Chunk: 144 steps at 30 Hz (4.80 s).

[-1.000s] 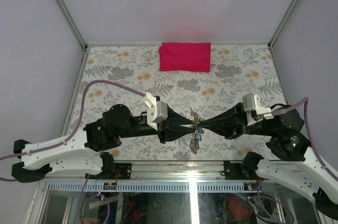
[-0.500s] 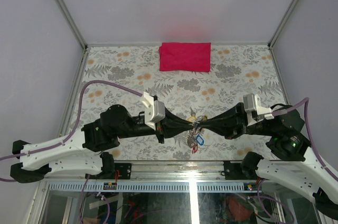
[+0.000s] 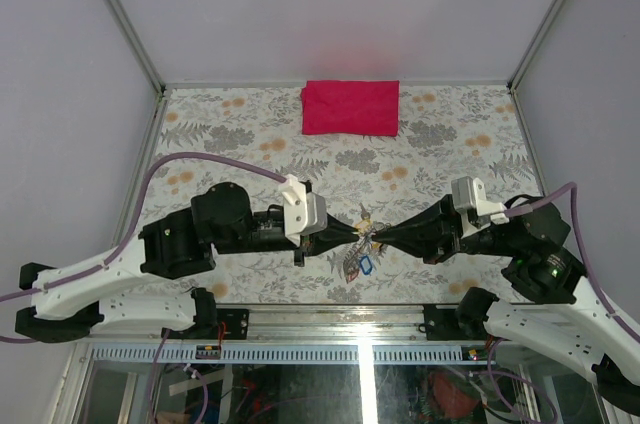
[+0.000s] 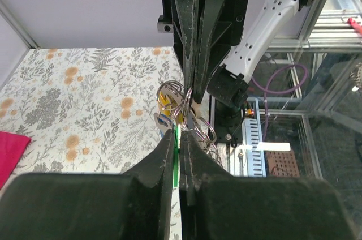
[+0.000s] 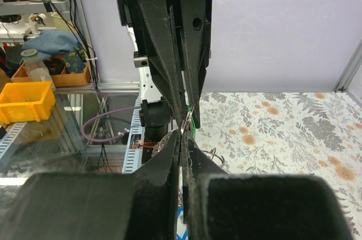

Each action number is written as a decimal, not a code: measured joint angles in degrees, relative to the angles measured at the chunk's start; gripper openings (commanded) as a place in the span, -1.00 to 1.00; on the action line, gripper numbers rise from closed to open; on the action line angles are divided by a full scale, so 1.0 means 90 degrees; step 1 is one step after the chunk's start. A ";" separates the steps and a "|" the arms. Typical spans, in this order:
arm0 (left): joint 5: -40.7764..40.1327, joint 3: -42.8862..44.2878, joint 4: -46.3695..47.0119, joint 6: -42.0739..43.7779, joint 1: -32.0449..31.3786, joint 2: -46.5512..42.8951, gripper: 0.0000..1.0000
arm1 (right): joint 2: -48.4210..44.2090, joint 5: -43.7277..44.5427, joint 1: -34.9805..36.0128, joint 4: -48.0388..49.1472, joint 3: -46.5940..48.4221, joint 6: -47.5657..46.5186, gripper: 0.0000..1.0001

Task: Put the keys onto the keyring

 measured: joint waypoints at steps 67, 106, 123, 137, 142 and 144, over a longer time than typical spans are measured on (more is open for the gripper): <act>0.1025 0.0675 -0.1355 0.0682 0.0000 0.0546 -1.00 | 0.0590 -0.1166 0.0000 -0.0131 0.0236 0.0022 -1.00; 0.0459 0.0274 -0.1375 0.0461 0.0000 -0.0053 -0.06 | 0.0435 -0.0469 0.0000 -0.0758 0.0372 -0.0262 -1.00; -0.1634 -0.1416 -0.0612 -0.1185 0.1649 -0.0597 1.00 | 0.1338 0.4282 -0.0002 -0.3281 0.0920 -0.0272 -1.00; -0.1197 -0.1702 -0.0391 -0.1979 0.3293 0.0415 1.00 | 0.2295 0.5139 -0.1889 -0.4588 0.0571 0.0321 -0.99; -0.1367 -0.1727 -0.0408 -0.2200 0.3364 0.0471 1.00 | 0.2990 0.4607 -0.3041 -0.4269 0.0104 0.0333 -0.97; -0.1438 -0.1751 -0.0432 -0.2305 0.3378 0.0476 1.00 | 0.3257 0.4498 -0.3320 -0.4024 0.0012 0.0333 -0.95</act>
